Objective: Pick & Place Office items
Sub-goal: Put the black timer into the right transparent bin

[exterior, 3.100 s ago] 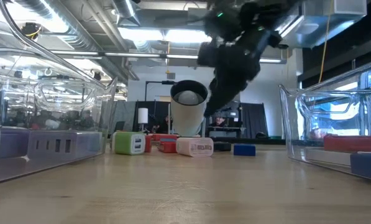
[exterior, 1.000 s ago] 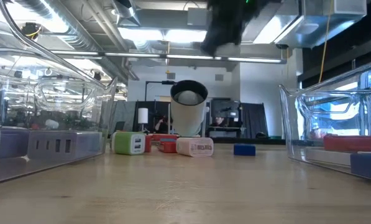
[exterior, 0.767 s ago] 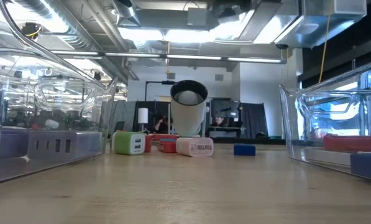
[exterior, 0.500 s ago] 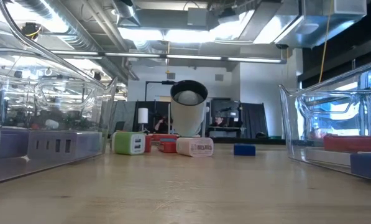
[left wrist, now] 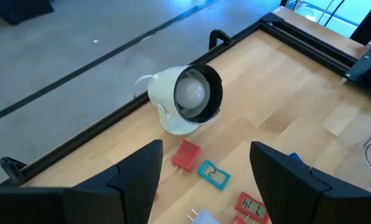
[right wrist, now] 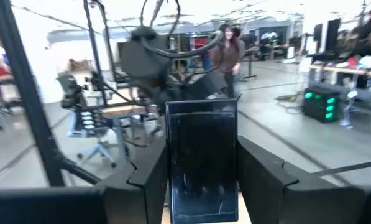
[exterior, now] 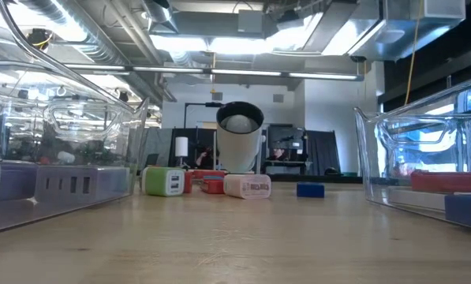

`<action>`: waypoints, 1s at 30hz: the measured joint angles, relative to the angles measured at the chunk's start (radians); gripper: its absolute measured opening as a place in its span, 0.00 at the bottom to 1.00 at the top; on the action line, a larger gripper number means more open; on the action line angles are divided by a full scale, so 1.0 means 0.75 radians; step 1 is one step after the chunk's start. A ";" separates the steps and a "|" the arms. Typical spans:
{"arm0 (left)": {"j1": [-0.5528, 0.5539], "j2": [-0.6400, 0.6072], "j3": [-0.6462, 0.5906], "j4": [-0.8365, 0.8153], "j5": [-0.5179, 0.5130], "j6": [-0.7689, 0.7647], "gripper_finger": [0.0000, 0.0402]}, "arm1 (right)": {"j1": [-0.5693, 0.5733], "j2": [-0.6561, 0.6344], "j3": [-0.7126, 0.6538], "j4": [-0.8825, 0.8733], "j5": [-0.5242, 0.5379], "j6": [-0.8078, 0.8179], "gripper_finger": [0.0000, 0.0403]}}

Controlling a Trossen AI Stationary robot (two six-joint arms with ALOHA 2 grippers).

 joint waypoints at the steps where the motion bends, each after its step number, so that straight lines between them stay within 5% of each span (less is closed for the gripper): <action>1: -0.003 0.000 0.000 0.000 0.000 -0.002 0.60 | 0.016 -0.002 0.000 0.000 0.000 0.025 0.40; 11: -0.056 0.000 0.000 0.038 -0.071 -0.085 0.60 | 0.226 -0.163 0.000 -0.235 0.031 0.273 0.40; 23: -0.063 0.023 -0.001 0.201 -0.064 -0.146 0.60 | 0.553 -0.143 0.000 -0.860 0.032 1.137 0.40; 30: -0.109 0.083 -0.001 0.244 0.062 -0.146 0.60 | 0.689 -0.022 -0.001 -1.303 0.110 1.554 0.40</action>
